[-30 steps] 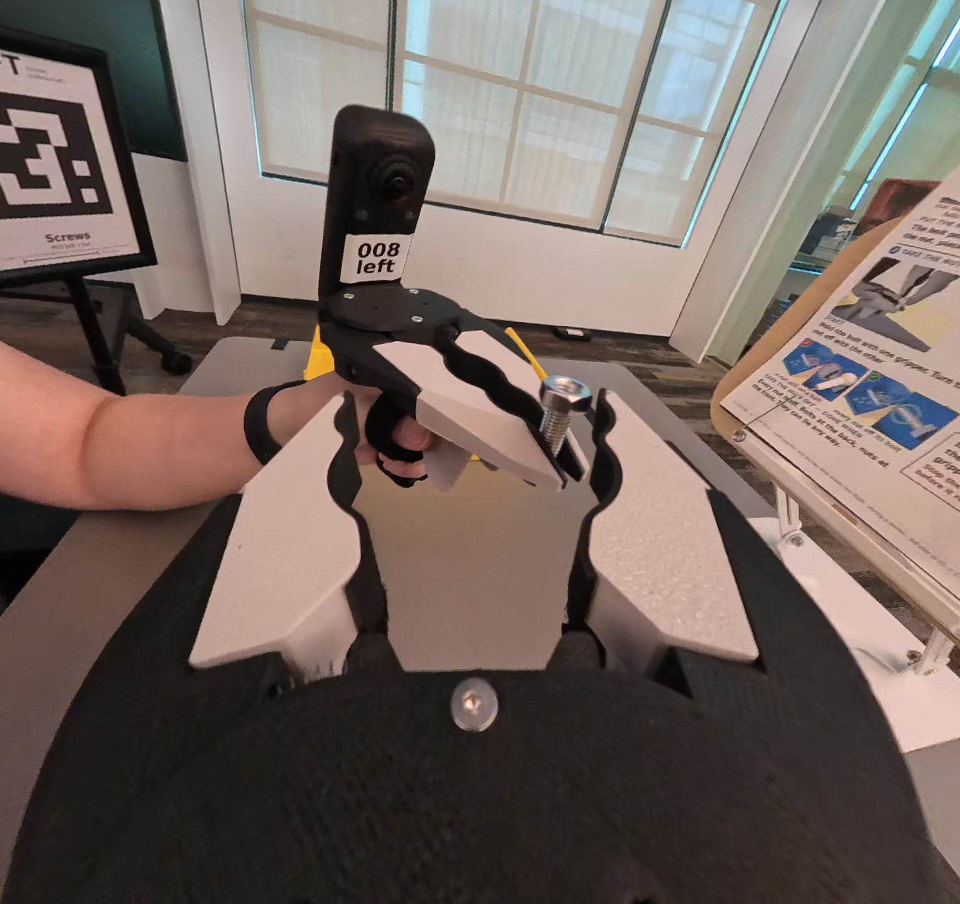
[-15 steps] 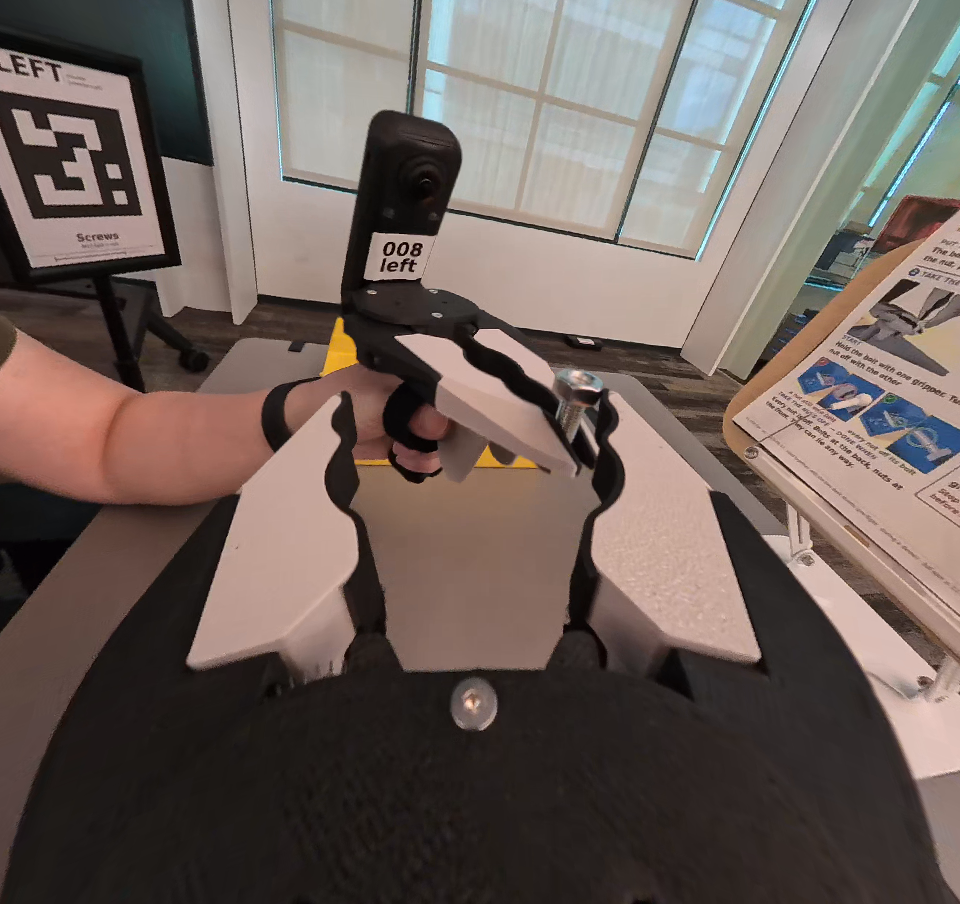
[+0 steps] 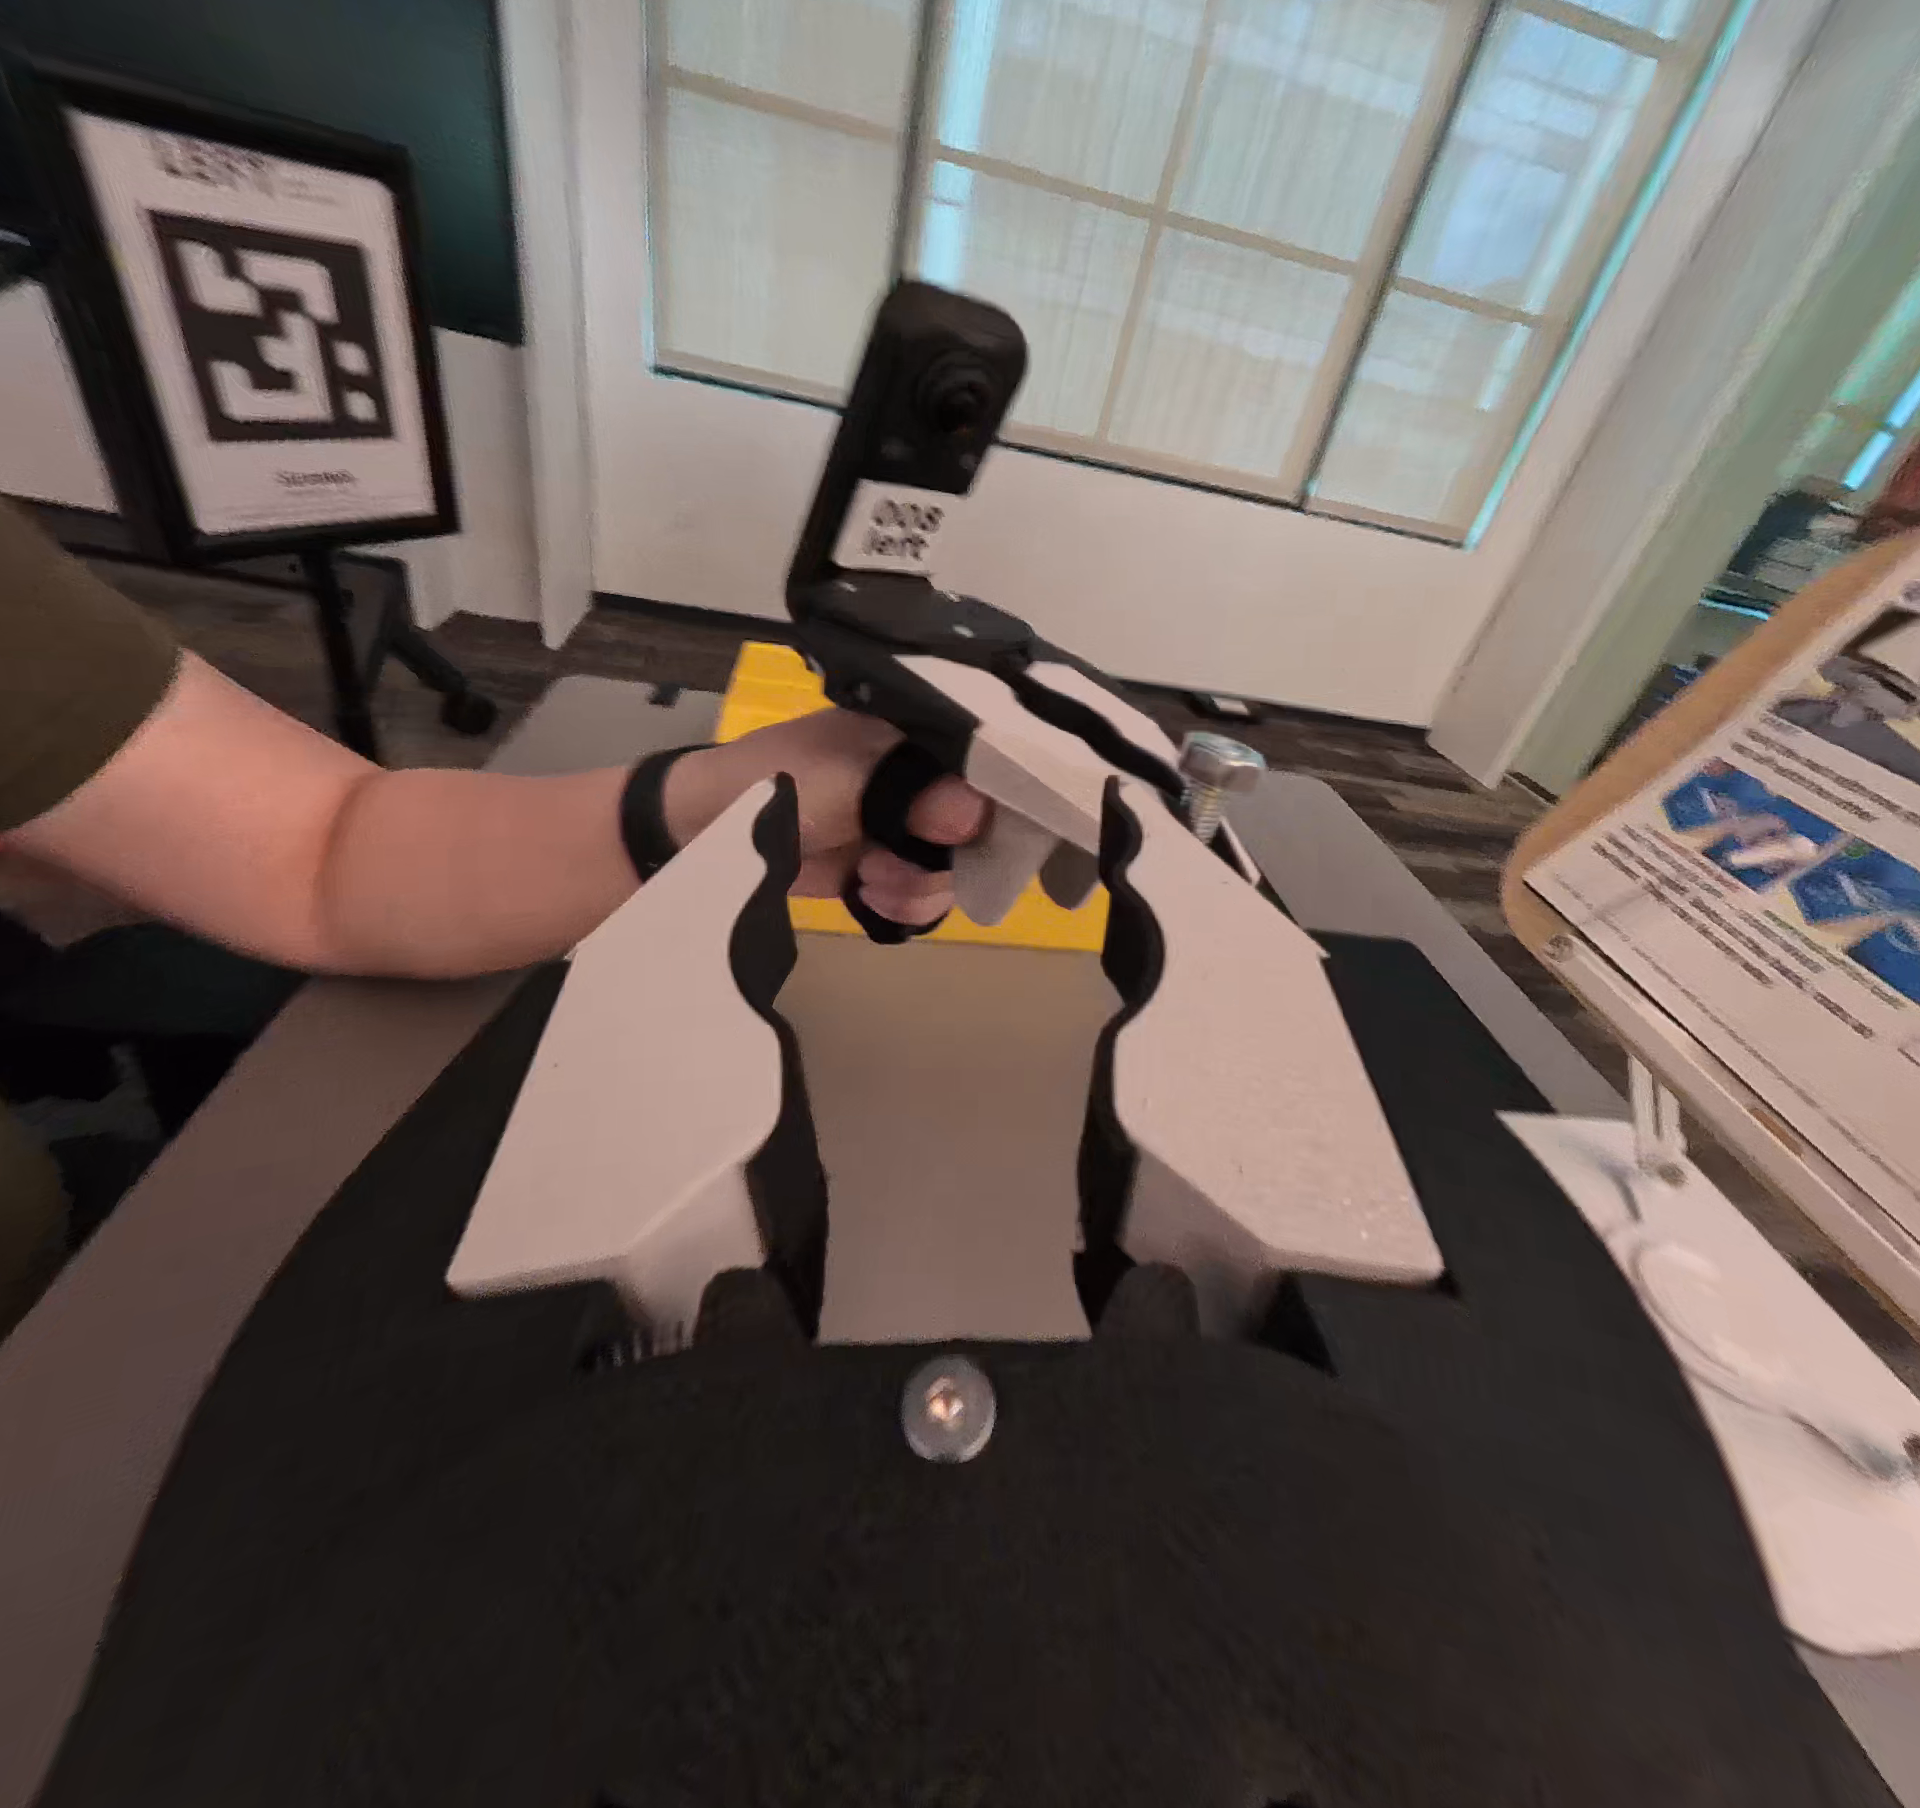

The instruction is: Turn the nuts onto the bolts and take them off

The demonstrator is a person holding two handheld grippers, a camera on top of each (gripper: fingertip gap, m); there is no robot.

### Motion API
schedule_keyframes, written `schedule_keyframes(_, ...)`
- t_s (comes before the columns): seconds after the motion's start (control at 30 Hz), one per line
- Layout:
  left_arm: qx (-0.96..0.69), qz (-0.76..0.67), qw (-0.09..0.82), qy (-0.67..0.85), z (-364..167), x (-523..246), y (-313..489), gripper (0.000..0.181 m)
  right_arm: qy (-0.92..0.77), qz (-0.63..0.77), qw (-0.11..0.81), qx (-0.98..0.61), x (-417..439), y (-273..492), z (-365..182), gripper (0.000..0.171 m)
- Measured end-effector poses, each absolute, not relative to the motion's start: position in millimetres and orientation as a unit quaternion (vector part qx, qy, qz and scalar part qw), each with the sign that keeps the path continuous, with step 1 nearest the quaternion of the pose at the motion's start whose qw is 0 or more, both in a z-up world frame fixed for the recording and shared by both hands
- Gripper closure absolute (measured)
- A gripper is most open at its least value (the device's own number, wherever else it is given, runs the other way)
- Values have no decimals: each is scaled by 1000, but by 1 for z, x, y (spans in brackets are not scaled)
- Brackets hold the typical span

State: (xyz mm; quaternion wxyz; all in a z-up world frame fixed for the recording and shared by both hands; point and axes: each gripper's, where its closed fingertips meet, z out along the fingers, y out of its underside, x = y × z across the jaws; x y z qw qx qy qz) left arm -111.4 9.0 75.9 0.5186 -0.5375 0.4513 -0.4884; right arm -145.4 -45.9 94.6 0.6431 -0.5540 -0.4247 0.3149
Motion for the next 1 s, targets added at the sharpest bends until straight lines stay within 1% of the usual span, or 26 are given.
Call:
schedule_keyframes(0.07, -536, -494, 516, 449, 78, -116, 11, 174, -388, 317, 664, -555, -135, -39, 105, 104)
schedule_keyframes(0.1, -533, -496, 512, 455, 78, -115, 8, 174, -375, 319, 666, -561, -133, -35, 106, 93)
schedule_keyframes(0.13, -526, -498, 509, 465, 79, -113, 2, 174, -371, 322, 663, -565, -134, -33, 104, 86)
schedule_keyframes(0.17, -517, -500, 504, 478, 79, -109, -6, 174, -368, 322, 661, -569, -137, -30, 101, 83)
schedule_keyframes(0.23, -510, -496, 499, 495, 76, -103, -16, 174, -375, 326, 653, -571, -145, -29, 96, 81)
schedule_keyframes(0.33, -516, -483, 512, 489, 75, -103, -10, 174, -393, 317, 644, -574, -151, -32, 92, 79)
schedule_keyframes(0.37, -521, -487, 513, 477, 77, -106, -5, 174, -397, 309, 645, -575, -149, -33, 92, 82)
schedule_keyframes(0.4, -529, -492, 516, 461, 79, -110, 1, 174, -416, 318, 639, -564, -148, -42, 93, 108)
schedule_keyframes(0.43, -533, -494, 520, 449, 81, -114, 8, 174, -426, 339, 635, -548, -148, -52, 98, 123)
schedule_keyframes(0.47, -533, -497, 519, 446, 81, -117, 10, 174, -406, 342, 649, -545, -143, -49, 105, 116)
schedule_keyframes(0.53, -530, -503, 508, 456, 82, -116, 5, 174, -381, 334, 658, -558, -138, -40, 107, 93)
schedule_keyframes(0.57, -523, -505, 505, 465, 82, -114, 0, 174, -379, 328, 654, -567, -140, -36, 103, 87)
schedule_keyframes(0.6, -516, -506, 500, 477, 81, -110, -7, 174, -379, 321, 650, -575, -143, -32, 98, 84)
schedule_keyframes(0.67, -512, -498, 494, 497, 77, -104, -16, 174, -389, 324, 643, -575, -151, -32, 93, 84)
schedule_keyframes(0.73, -515, -484, 507, 493, 76, -103, -13, 174, -390, 316, 643, -579, -153, -31, 92, 80)
schedule_keyframes(0.77, -519, -483, 513, 483, 77, -106, -8, 174, -393, 305, 646, -580, -150, -31, 92, 81)
schedule_keyframes(0.8, -524, -488, 516, 470, 79, -109, -2, 174, -404, 300, 648, -572, -148, -36, 94, 94)
schedule_keyframes(0.83, -530, -494, 515, 458, 81, -113, 4, 174, -423, 314, 643, -556, -147, -47, 97, 120)
schedule_keyframes(0.93, -531, -510, 498, 458, 80, -115, 4, 174, -373, 332, 665, -555, -135, -41, 114, 123)
schedule_keyframes(1.0, -524, -506, 494, 475, 78, -110, -5, 174, -336, 326, 676, -569, -127, -28, 115, 133)
